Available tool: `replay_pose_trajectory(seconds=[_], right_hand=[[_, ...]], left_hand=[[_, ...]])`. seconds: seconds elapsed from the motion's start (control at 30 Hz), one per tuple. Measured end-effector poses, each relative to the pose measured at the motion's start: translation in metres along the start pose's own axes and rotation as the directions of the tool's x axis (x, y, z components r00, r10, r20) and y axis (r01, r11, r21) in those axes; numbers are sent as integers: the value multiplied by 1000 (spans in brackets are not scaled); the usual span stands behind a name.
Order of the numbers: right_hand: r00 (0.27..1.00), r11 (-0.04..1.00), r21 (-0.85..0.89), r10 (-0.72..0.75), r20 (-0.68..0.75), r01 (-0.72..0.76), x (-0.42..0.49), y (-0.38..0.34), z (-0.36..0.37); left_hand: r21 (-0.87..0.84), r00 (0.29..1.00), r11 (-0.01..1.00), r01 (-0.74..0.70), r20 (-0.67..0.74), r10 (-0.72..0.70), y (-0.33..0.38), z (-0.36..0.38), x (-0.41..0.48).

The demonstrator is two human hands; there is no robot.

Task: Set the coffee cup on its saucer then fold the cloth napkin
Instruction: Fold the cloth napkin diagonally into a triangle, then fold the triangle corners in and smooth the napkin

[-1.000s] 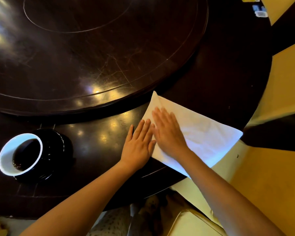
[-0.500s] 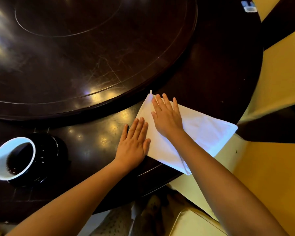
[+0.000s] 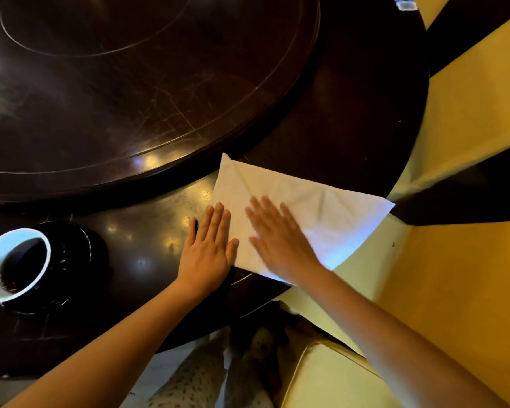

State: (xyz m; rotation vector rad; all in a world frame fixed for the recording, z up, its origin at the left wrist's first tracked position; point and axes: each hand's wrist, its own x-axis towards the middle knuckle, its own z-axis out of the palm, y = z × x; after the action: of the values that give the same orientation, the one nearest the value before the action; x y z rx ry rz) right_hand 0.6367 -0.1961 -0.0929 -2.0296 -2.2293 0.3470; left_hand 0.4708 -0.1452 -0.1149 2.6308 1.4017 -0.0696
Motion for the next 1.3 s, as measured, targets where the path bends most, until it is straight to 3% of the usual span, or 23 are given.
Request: replay_pose_trajectory(seconds=[0.1,0.3,0.47,0.57,0.6,0.67,0.73,0.8,0.83,0.87,1.0,1.1,1.2,1.3], right_hand=[[993,994,-80,-71,97,79,-35,-27,26],[999,992,-123,-18,39,23,-53,0,30],[987,985,-70,156,-39,-159,-85,55,19],[893,904,179,418,-170,-389,-98,69,24],[815,831,318,534,-224,-457,-101,67,26],[576,583,609,781,-239,-538,-102,57,27],[366,204,835,931,-3,-512,-96,49,23],[322,-188,926,899,296,-327,-87,45,17],[324,-296,920,870,371,-258,-84,47,13],[324,-329,913,859,395,-239,-82,50,10],[304,-270,924,887,349,-272,-78,60,3],[319,-212,953,907,274,-216,-73,60,-11],[349,31,968,935,60,-249,-63,53,-29],[458,305,910,876,-153,-280,-43,41,-46]], left_hand=[[-10,999,999,40,11,-40,-6,1,-21],[-24,998,998,61,31,-60,-10,-3,-30],[-56,996,996,73,46,-70,-7,-5,-30],[-93,992,989,117,64,-111,5,-8,-25],[-124,993,986,111,60,-104,14,-10,-24],[-163,999,986,26,49,-19,38,-12,-22],[-154,994,985,-83,55,93,62,-8,-23],[-147,988,981,-128,72,140,76,0,-25],[-136,986,981,-135,77,146,79,4,-25],[-125,986,982,-139,76,150,79,7,-26],[-67,985,986,-154,62,158,75,12,-24],[-58,986,988,-140,78,145,78,10,-24],[-57,988,990,-128,77,132,78,8,-25],[-71,985,988,-140,89,146,77,7,-25]])
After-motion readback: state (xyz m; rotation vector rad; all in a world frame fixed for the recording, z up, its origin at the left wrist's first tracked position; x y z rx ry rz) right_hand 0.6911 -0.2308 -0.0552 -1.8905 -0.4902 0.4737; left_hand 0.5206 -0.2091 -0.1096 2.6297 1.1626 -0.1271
